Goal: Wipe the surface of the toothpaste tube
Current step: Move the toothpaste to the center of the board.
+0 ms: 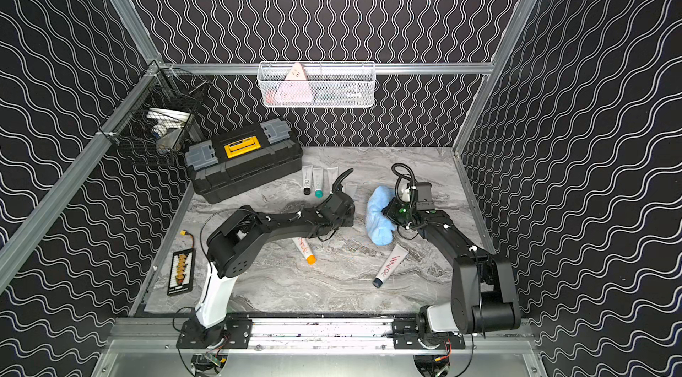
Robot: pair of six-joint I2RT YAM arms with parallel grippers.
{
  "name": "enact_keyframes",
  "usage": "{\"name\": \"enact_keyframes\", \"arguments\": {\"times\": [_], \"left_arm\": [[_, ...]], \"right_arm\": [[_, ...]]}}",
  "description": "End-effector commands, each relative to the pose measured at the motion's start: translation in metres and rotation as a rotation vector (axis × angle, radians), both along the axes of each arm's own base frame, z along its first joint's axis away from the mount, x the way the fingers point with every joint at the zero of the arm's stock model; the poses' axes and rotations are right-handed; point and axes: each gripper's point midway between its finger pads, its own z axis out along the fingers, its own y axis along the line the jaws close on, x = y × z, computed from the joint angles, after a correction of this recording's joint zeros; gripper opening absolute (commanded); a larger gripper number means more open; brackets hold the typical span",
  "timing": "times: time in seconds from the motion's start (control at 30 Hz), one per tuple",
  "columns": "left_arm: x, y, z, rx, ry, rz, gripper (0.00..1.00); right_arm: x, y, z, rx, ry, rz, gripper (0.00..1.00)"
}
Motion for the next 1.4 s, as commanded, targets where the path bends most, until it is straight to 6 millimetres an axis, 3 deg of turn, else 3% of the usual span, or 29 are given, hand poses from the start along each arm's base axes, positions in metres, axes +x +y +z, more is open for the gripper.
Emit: {"name": "enact_keyframes", "arguments": {"times": [0.0, 0.3, 0.57, 0.77, 1.03, 1.2, 1.37], "left_arm": [[0.013, 0.004, -0.005, 0.012, 0.02, 0.086, 0.15], [0.047, -0.003, -0.013, 0.003, 0.033, 0.177, 0.19], [0.063, -0.001, -0.025, -0.02, 0.06, 0.221, 0.22], [0.071, -0.005, -0.025, -0.018, 0.078, 0.189, 0.36], [0.073, -0.009, 0.004, -0.054, 0.028, 0.126, 0.53], [0.068, -0.01, 0.041, -0.064, -0.016, 0.068, 0.57], [0.051, 0.005, 0.081, -0.057, -0.059, 0.053, 0.56]], "right_arm": [[0.007, 0.007, 0.004, 0.042, -0.032, 0.019, 0.0], [0.007, 0.012, 0.006, 0.066, -0.038, 0.032, 0.0], [0.007, 0.015, 0.002, 0.088, -0.028, 0.046, 0.0], [0.008, 0.017, -0.002, 0.094, -0.021, 0.049, 0.0], [0.006, 0.017, -0.003, 0.086, -0.03, 0.064, 0.0], [0.005, 0.018, -0.004, 0.081, -0.028, 0.08, 0.0], [0.006, 0.016, -0.002, 0.084, -0.034, 0.063, 0.0]]}}
